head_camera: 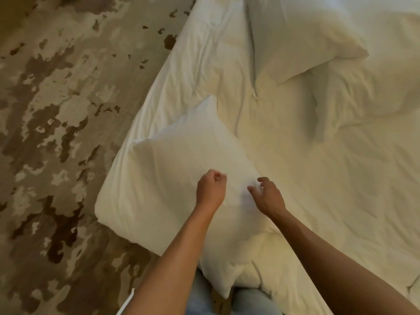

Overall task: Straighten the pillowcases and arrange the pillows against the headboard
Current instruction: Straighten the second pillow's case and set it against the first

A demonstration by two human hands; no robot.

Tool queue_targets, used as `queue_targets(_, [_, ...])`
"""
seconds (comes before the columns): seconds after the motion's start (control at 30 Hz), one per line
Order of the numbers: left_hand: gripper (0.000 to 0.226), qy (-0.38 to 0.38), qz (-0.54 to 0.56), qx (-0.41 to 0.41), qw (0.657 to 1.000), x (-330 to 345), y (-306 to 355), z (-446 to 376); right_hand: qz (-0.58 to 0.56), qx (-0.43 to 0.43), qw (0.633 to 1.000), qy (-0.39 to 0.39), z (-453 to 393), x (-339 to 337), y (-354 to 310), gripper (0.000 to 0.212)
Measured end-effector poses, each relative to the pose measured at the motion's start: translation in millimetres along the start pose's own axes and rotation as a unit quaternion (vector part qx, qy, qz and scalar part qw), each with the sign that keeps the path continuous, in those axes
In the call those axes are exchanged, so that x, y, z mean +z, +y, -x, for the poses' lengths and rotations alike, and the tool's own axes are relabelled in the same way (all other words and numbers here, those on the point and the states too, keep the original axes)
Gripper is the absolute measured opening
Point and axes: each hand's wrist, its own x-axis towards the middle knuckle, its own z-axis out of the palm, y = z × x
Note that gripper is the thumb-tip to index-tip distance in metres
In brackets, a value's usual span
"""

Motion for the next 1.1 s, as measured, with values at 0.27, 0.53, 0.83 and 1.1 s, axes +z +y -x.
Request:
queue_targets(0.27, [0.048,-0.066,-0.29,0.204,0.933,63.0,41.7,-132.8,0.026,0.074,0.997,0.024,-47.6,34.1,25.3,0.065])
queue_targets(0.53, [0.064,-0.08,-0.468,0.318,0.82,65.5,-20.3,-170.4,-0.03,0.114,0.993,0.0,-89.3,41.8,42.2,0.096])
queue_targets(0.83, [0.065,-0.1,-0.484,0.313,0.811,40.8,-21.2,-152.9,0.018,0.088,0.995,0.052,-65.4,43.4,32.5,0.086])
queue_targets(1.1, [0.064,-0.142,-0.458,0.278,0.832,-20.7,18.9,-84.6,-0.02,-0.038,0.995,0.085,31.3,1.2,-20.6,0.057])
